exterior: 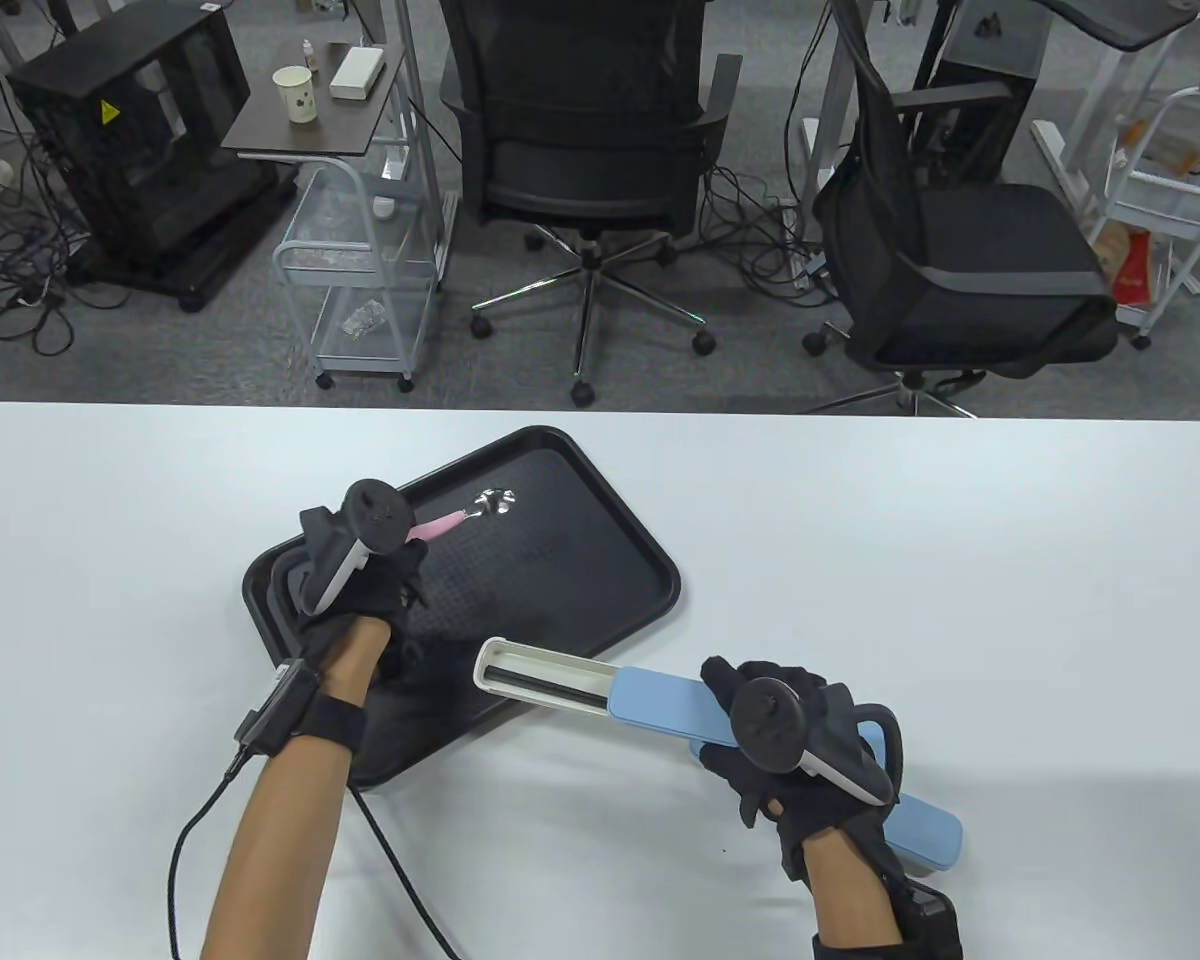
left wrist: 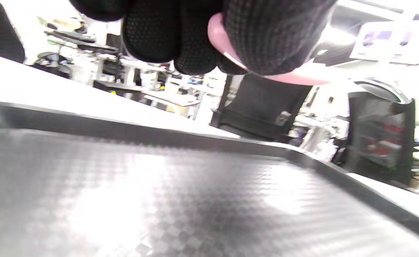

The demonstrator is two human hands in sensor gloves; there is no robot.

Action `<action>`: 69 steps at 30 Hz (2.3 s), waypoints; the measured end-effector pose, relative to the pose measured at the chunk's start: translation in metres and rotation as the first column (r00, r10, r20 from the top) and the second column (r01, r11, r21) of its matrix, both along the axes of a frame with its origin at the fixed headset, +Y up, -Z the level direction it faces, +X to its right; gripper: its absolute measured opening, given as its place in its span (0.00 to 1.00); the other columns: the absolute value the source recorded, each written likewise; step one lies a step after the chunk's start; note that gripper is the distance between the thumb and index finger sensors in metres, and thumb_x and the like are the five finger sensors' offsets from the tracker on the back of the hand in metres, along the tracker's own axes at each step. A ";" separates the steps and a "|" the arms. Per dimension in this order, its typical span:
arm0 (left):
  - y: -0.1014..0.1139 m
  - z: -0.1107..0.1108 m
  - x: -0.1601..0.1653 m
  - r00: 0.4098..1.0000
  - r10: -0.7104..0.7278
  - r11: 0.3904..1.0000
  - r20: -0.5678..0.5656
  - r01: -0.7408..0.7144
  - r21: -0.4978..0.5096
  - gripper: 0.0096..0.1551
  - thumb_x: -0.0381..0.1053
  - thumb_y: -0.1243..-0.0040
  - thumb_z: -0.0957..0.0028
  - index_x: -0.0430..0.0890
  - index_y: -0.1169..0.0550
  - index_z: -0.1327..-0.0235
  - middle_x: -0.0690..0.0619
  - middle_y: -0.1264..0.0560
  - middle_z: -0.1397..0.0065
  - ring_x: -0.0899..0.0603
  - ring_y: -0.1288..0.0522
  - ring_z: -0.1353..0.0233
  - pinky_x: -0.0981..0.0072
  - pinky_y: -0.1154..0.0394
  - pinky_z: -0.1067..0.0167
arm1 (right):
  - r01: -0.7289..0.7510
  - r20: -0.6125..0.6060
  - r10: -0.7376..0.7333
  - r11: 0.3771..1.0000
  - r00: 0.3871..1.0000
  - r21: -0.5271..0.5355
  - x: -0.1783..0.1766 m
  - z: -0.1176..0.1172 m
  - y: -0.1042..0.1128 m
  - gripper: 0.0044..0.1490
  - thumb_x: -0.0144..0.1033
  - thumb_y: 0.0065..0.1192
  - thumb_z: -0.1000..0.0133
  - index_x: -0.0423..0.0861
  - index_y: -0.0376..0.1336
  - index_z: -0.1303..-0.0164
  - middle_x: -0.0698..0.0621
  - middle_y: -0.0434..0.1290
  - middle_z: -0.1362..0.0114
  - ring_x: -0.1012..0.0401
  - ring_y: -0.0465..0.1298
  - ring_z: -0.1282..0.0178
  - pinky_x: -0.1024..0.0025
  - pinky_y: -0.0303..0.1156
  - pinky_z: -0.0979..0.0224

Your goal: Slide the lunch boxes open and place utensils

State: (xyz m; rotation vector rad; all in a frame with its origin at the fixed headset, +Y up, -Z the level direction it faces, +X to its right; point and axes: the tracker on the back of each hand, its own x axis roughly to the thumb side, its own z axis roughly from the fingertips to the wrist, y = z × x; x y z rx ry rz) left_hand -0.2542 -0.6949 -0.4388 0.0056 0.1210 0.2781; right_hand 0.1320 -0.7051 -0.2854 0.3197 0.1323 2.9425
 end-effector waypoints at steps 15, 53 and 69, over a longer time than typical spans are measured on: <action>0.029 0.128 0.002 0.949 0.048 0.979 0.311 -0.106 0.173 0.31 0.53 0.38 0.52 0.50 0.26 0.32 0.48 0.28 0.30 0.38 0.32 0.31 0.42 0.41 0.34 | 0.010 -0.018 -0.010 1.000 1.000 0.004 -0.003 0.001 0.001 0.51 0.53 0.73 0.50 0.58 0.49 0.20 0.46 0.56 0.20 0.45 0.62 0.20 0.37 0.53 0.19; -0.006 0.170 0.041 0.873 -0.139 0.967 0.468 0.019 0.253 0.36 0.61 0.36 0.55 0.53 0.25 0.31 0.51 0.29 0.28 0.39 0.34 0.29 0.43 0.41 0.33 | 0.028 -0.199 -0.022 0.999 0.980 0.026 -0.053 0.017 0.001 0.51 0.53 0.72 0.50 0.58 0.49 0.20 0.47 0.56 0.20 0.46 0.62 0.19 0.37 0.53 0.19; -0.023 0.149 0.004 0.850 0.147 0.986 0.505 -0.166 -0.008 0.47 0.65 0.34 0.56 0.56 0.39 0.23 0.48 0.29 0.27 0.37 0.36 0.28 0.41 0.47 0.33 | 0.090 -0.159 -0.084 0.996 0.984 0.028 -0.030 0.010 0.000 0.50 0.51 0.74 0.51 0.59 0.50 0.21 0.49 0.56 0.20 0.46 0.60 0.18 0.37 0.51 0.18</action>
